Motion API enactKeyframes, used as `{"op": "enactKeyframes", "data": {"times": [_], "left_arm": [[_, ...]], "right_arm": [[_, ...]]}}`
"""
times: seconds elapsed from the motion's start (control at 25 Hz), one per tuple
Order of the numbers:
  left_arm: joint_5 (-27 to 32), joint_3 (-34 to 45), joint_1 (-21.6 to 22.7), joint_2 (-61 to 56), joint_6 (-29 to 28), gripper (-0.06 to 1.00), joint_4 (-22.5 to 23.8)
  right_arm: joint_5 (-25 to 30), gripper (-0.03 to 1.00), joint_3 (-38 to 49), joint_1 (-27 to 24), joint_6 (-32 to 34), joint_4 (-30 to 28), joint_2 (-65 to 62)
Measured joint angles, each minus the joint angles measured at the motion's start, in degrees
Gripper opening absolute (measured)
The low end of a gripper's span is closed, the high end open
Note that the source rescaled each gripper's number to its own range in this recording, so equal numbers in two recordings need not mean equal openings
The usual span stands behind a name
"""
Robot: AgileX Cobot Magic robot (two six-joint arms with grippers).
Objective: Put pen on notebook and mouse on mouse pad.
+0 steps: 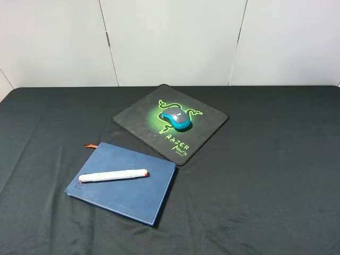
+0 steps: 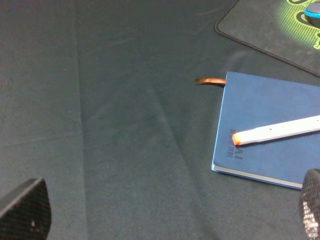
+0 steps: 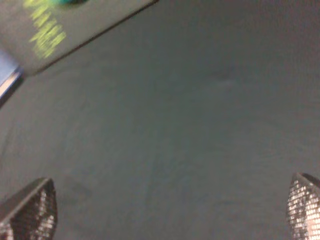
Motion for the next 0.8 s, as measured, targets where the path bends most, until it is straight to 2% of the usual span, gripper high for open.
{"op": "enactKeyframes", "data": {"times": [0.16, 0.32, 0.48, 0.8], "left_arm": [[0.0, 0.0, 0.0, 0.0, 0.0, 1.00, 0.0], [0.0, 0.0, 0.0, 0.0, 0.0, 1.00, 0.0], [0.0, 0.0, 0.0, 0.0, 0.0, 1.00, 0.1], [0.0, 0.0, 0.0, 0.0, 0.0, 1.00, 0.1]], "right_arm": [[-2.3, 1.00, 3.4, -7.8, -0.5, 0.3, -7.9], [-3.9, 1.00, 6.2, -12.5, -1.1, 0.8, -14.1], [-5.4, 1.00, 6.9, -13.9, -3.5, 1.4, -18.9], [-5.4, 1.00, 6.9, -14.0, -3.8, 2.0, -19.2]]}}
